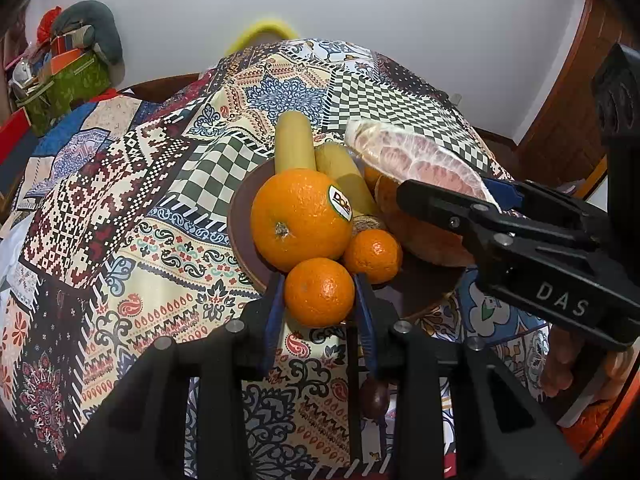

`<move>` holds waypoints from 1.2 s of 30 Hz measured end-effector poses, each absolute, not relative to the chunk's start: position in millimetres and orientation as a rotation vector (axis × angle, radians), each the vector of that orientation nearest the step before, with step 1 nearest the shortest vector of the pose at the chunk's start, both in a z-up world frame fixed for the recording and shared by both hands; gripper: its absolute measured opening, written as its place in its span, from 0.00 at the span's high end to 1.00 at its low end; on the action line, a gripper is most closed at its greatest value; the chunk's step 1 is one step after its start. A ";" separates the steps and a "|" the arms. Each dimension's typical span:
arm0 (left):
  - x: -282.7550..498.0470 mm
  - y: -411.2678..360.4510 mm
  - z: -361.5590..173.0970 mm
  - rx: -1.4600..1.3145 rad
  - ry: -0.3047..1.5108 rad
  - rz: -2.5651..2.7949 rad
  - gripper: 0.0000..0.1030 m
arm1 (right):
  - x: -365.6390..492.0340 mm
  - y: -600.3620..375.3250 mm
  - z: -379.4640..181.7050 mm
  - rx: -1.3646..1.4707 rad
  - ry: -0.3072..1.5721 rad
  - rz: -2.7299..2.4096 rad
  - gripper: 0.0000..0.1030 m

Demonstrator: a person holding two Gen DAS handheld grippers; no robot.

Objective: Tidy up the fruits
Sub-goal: 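Place the tangerine on the plate with the left tool while the right tool places the pomelo segment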

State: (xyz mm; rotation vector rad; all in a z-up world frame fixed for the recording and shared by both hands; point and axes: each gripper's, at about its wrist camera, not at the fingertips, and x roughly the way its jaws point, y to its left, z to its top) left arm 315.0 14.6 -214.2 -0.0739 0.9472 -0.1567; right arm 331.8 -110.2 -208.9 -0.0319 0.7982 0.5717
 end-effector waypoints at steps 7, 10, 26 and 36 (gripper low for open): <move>318.0 14.2 -216.4 -0.068 0.956 -0.147 0.65 | 334.0 -111.4 -211.2 -0.025 0.813 0.578 0.50; 318.8 15.6 -216.9 -0.078 0.960 -0.142 0.56 | 332.5 -113.0 -206.3 -0.022 0.802 0.580 0.50; 292.5 18.9 -186.5 -0.077 0.914 -0.119 0.54 | 303.3 -125.7 -180.4 -0.035 0.748 0.551 0.50; 257.6 22.0 -157.9 -0.055 0.868 -0.101 0.52 | 263.5 -136.3 -164.4 -0.044 0.723 0.542 0.49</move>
